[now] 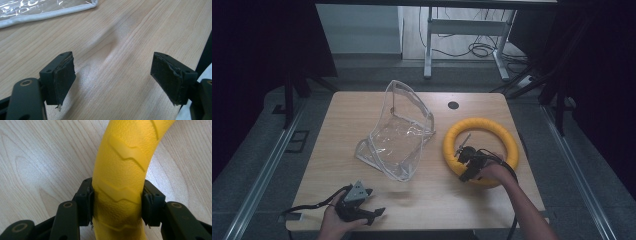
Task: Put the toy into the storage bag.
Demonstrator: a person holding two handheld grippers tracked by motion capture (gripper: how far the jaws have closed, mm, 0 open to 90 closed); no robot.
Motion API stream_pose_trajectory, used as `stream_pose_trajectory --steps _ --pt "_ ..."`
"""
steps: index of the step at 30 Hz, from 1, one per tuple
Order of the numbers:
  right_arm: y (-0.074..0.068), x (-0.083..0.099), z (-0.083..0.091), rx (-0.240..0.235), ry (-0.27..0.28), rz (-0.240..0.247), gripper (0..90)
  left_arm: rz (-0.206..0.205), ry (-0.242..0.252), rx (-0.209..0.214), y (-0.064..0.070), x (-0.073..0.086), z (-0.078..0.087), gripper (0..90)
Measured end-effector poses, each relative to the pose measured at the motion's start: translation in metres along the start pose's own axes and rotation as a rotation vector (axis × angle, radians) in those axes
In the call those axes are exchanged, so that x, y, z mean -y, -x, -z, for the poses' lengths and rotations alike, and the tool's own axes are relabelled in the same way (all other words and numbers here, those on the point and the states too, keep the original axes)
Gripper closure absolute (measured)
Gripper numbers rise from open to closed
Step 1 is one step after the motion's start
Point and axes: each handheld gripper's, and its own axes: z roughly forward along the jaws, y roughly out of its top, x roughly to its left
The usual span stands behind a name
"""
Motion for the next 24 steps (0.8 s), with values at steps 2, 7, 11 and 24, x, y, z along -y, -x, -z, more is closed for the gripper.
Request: stream_pose_trajectory --steps 2,7,11,24 --pt "0.001 0.000 0.003 -0.006 0.017 -0.008 51.4 -0.001 0.000 -0.001 0.000 0.000 0.000 19.5" --pt "0.004 0.002 0.015 -0.025 0.089 -0.036 51.4 0.001 0.000 -0.002 0.000 0.000 0.000 19.5" --pt "0.007 0.003 0.027 -0.032 0.155 -0.065 51.5 0.001 -0.001 -0.001 0.000 0.000 0.000 19.5" --pt "0.014 0.012 0.055 -0.016 0.300 -0.106 51.9 0.003 0.003 0.000 0.000 0.000 0.000 19.5"
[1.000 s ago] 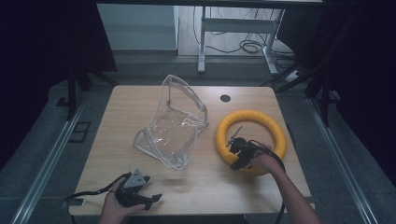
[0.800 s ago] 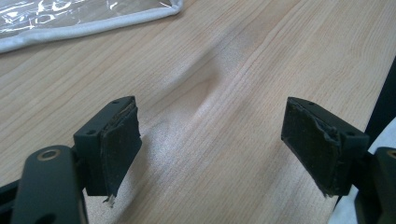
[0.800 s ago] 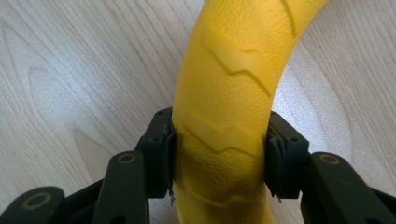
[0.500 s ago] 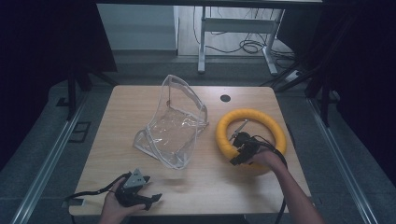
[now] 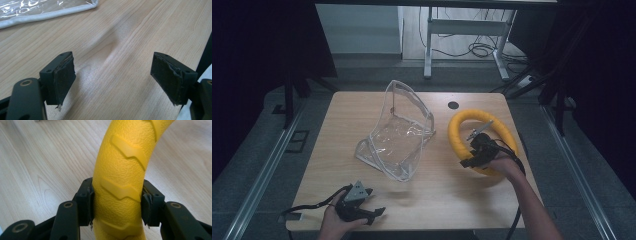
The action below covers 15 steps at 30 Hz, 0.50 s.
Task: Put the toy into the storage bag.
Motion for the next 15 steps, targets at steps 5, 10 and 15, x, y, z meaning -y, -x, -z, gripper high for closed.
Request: stream_pose_trajectory --steps 5,10,15 --pt "-0.003 -0.003 0.009 0.007 0.035 -0.001 51.9 0.001 0.002 -0.002 0.000 0.000 0.000 19.6" --pt "-0.008 -0.009 0.023 0.010 0.111 0.008 52.1 -0.001 0.003 -0.004 0.000 0.000 0.001 19.5" --pt "-0.014 -0.016 0.040 0.027 0.186 0.031 52.0 -0.002 0.005 -0.005 0.000 0.000 0.002 19.5"
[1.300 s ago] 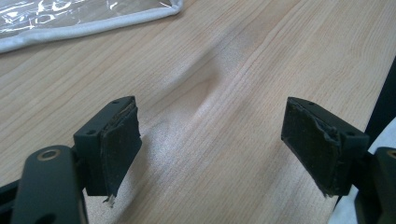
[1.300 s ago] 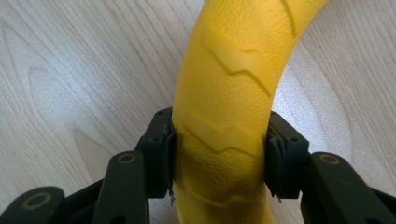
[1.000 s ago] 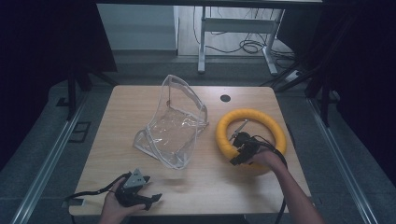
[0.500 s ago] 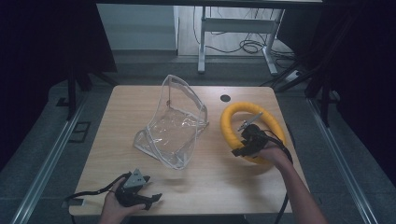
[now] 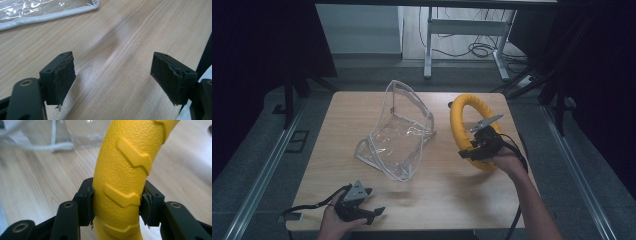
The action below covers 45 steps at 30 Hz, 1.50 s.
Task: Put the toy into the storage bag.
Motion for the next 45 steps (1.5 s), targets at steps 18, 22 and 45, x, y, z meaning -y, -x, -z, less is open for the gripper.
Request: stream_pose_trajectory --steps 18,22,45 --pt "-0.006 -0.013 0.029 -0.017 0.232 -0.021 51.9 -0.002 -0.002 0.000 0.000 0.000 0.000 19.5" --pt "-0.007 -0.013 0.030 -0.022 0.271 -0.029 51.8 -0.002 -0.001 0.000 0.000 0.000 0.000 19.5" --pt "-0.017 -0.016 0.027 -0.104 0.447 -0.070 51.5 -0.002 -0.005 0.001 0.000 0.000 -0.002 19.6"
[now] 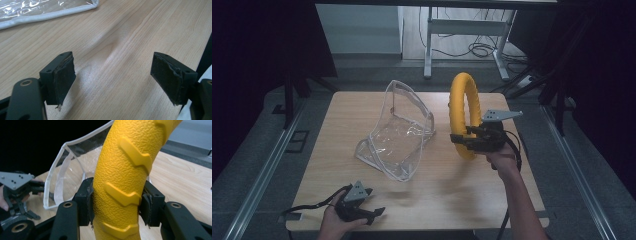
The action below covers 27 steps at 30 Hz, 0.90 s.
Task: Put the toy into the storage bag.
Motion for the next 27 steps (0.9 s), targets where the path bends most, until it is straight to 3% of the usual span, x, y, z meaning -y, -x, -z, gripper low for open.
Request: stream_pose_trajectory --steps 2,27 --pt "-0.002 -0.001 -0.001 0.005 0.033 -0.002 51.5 0.001 -0.001 0.001 0.000 0.000 -0.001 19.6" --pt "-0.019 -0.007 0.003 -0.063 0.156 -0.034 51.3 -0.002 -0.008 0.004 0.000 0.000 -0.001 19.5"
